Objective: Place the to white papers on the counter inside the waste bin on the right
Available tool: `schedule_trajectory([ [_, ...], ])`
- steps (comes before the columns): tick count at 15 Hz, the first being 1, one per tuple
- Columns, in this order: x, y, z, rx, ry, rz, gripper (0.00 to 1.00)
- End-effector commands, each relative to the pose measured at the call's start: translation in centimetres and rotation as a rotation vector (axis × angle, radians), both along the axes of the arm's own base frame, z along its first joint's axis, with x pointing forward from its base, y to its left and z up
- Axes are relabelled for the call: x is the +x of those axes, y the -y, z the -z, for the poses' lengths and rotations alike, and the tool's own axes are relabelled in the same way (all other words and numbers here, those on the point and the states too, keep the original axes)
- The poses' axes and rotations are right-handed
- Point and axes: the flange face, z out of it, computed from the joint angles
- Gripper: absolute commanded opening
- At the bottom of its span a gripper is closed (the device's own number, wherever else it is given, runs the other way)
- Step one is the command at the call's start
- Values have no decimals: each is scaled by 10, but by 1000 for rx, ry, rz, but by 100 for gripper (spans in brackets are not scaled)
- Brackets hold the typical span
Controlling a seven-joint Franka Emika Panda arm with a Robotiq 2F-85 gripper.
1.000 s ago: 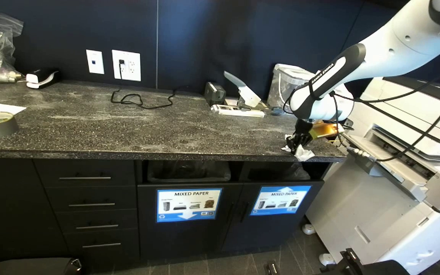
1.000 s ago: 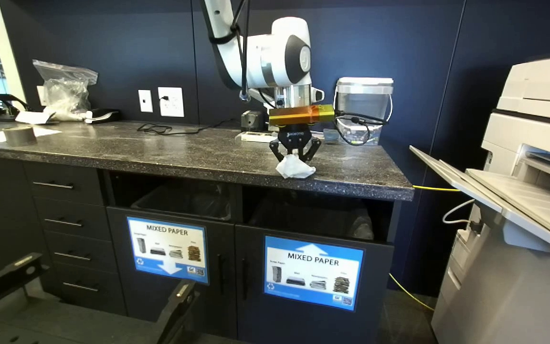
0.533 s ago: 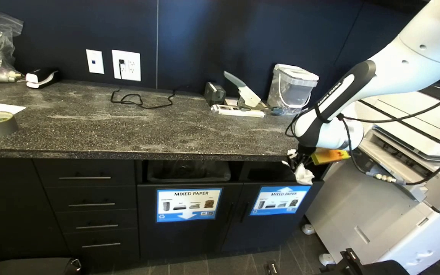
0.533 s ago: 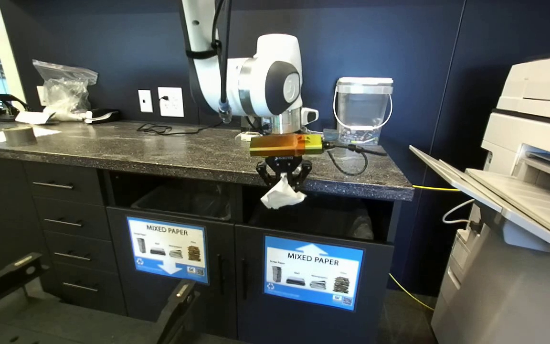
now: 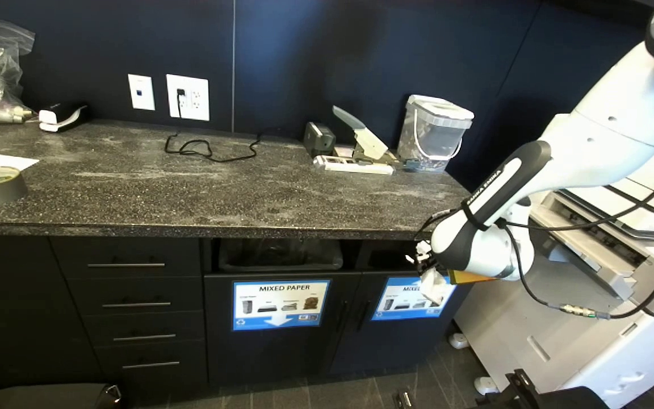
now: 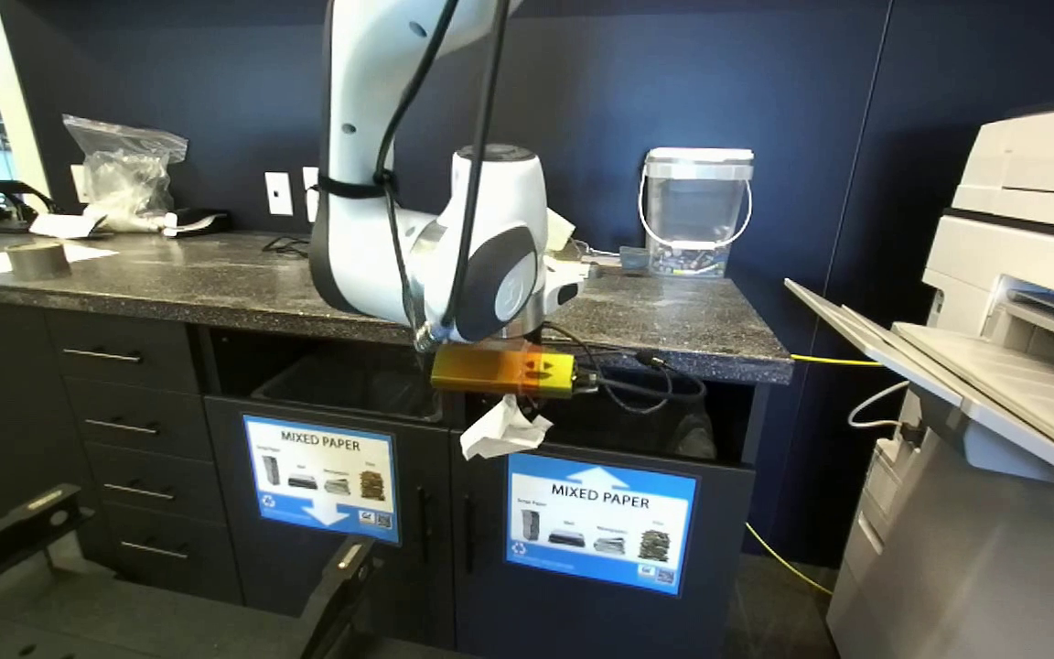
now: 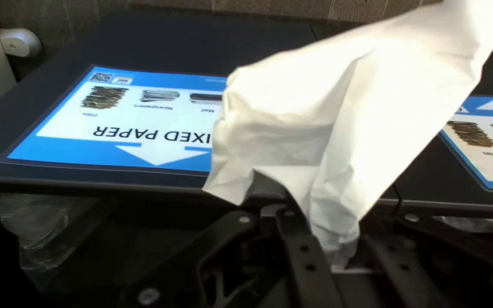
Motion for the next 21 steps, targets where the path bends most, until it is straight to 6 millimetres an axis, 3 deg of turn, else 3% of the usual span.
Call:
schedule_trajectory([
  [1, -4, -5, 27, 57, 139, -8, 13],
  [5, 1, -3, 61, 69, 241, -30, 12],
  [6, 10, 7, 61, 84, 266, -16, 11],
  [8, 21, 6, 82, 80, 299, -24, 12],
  [13, 67, 33, 96, 83, 353, 48, 12],
  [14, 69, 29, 106, 77, 374, 58, 12],
  [19, 87, 45, 111, 101, 479, 143, 12],
  [21, 91, 40, 125, 106, 494, 165, 12],
])
